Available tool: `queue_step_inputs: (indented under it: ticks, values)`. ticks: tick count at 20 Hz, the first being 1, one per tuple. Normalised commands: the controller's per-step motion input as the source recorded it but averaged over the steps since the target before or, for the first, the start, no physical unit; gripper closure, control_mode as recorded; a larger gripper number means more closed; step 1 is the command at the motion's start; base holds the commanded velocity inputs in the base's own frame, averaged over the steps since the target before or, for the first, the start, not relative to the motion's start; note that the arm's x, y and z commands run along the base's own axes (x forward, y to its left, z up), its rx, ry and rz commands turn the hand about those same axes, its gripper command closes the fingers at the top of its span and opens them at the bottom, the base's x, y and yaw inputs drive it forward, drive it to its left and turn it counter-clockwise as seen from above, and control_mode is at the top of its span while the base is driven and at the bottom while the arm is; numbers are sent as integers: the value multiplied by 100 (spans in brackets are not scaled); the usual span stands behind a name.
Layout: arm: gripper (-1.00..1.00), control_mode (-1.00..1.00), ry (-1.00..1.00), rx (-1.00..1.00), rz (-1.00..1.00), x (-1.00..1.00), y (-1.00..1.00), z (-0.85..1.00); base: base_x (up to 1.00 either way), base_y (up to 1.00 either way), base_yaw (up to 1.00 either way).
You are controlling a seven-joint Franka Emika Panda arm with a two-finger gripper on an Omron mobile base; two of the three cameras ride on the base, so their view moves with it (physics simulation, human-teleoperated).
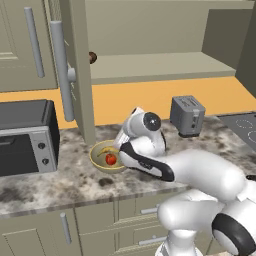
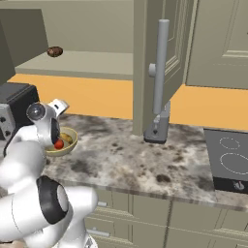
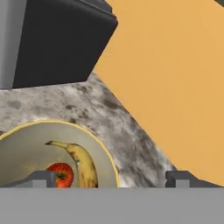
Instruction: Open the cabinet. Pick the apple and banana from the cabinet and place them into the bowl. Then close the cabinet.
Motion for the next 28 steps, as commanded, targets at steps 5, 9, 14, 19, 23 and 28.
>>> queue_step_inputs:
  ticks: [5, 9, 14, 19, 23, 28]
  values:
    - [-100, -100, -6, 0, -10, -97, -18, 100, 0, 0, 0]
    - [-100, -100, -5, 0, -9, -100, -17, 97, 0, 0, 0]
    - [-100, -100, -17, 3, -7, -95, -31, 48, 0, 0, 0]
    - [-100, -100, -15, 1, -4, -60, -11, 34, 0, 0, 0]
    - [-100, -100, -9, 3, -3, -46, -1, 30, 0, 0, 0]
    - [-100, -100, -14, 11, -2, -60, -22, 44, 0, 0, 0]
